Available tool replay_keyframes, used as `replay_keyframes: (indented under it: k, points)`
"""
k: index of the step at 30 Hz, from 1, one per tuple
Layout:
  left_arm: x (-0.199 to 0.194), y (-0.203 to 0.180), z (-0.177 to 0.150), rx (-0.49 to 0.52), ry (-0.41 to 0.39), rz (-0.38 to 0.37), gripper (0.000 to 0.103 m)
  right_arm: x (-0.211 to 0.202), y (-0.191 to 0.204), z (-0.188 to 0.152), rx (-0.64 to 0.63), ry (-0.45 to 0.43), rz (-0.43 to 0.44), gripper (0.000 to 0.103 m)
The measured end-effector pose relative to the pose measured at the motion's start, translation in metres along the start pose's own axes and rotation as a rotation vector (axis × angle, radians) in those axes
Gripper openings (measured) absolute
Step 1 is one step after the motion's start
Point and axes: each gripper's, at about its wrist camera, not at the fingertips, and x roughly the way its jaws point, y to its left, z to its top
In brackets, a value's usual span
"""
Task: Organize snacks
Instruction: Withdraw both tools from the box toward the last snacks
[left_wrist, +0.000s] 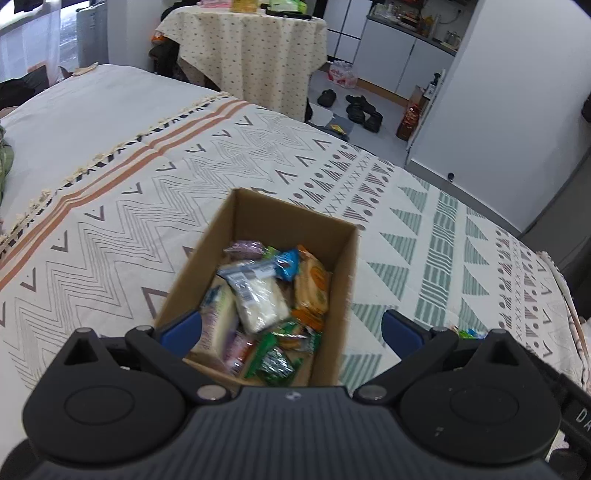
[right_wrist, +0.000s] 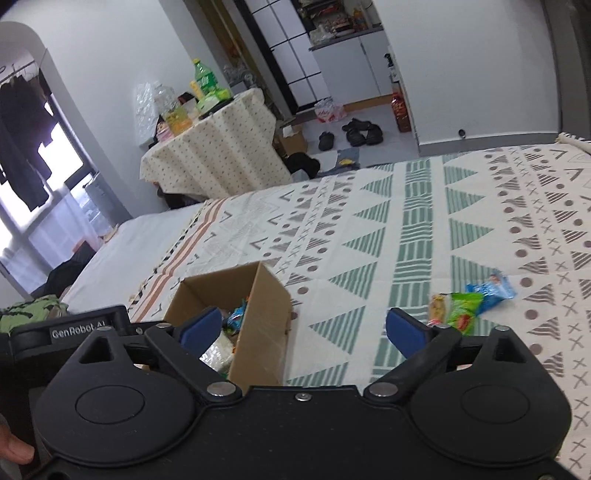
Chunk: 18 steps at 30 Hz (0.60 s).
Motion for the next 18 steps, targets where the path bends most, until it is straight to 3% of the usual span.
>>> replay_keyframes:
  k: [13,18]
  points:
    - [-0.009,-0.055,-0.025,0.028,-0.018,-0.066,0.103,-0.029,-0.042,-0.003,0.042,-0.021,-0.015,0.103]
    - [-0.013,-0.073,-0.034,0.05,-0.025,-0.052,0.103,-0.038,-0.055,0.0,0.065,-0.043,0.0,0.103]
